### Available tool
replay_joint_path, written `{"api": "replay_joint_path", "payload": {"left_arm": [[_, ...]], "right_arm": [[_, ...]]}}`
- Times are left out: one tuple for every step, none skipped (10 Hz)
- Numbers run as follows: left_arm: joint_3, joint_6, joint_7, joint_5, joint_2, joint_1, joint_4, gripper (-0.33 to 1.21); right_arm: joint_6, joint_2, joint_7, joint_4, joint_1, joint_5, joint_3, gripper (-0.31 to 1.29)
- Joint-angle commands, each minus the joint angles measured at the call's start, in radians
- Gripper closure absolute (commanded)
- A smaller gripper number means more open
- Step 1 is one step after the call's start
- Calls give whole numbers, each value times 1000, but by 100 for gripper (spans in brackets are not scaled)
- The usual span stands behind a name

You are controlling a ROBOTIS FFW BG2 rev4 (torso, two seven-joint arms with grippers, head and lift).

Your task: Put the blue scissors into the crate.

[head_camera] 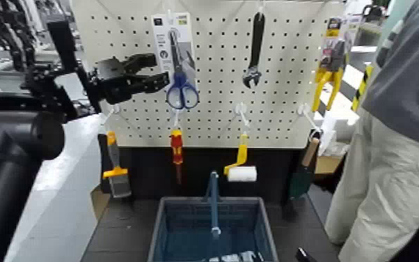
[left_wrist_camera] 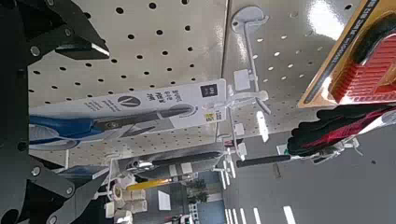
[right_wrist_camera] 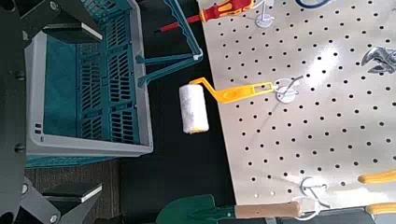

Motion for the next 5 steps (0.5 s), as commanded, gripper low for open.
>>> {"api": "replay_joint_path", "payload": {"left_arm": [[-18, 0, -17, -1, 4, -28, 27, 45], [-26, 0, -26, 2, 4, -37, 44, 45], [-26, -1, -29, 4, 6, -40, 53, 44], [-26, -1, -29, 5, 6, -42, 54, 47], [-32, 0, -29, -2, 6, -48, 54, 82]], "right_arm": [[7, -2, 7, 0, -7, -1, 2, 18], [9, -3, 9, 0, -10, -3, 4, 18], [10, -5, 10, 2, -10, -4, 5, 18], [10, -5, 10, 3, -11, -4, 7, 18], [9, -2, 10, 3, -11, -4, 5, 18]]}}
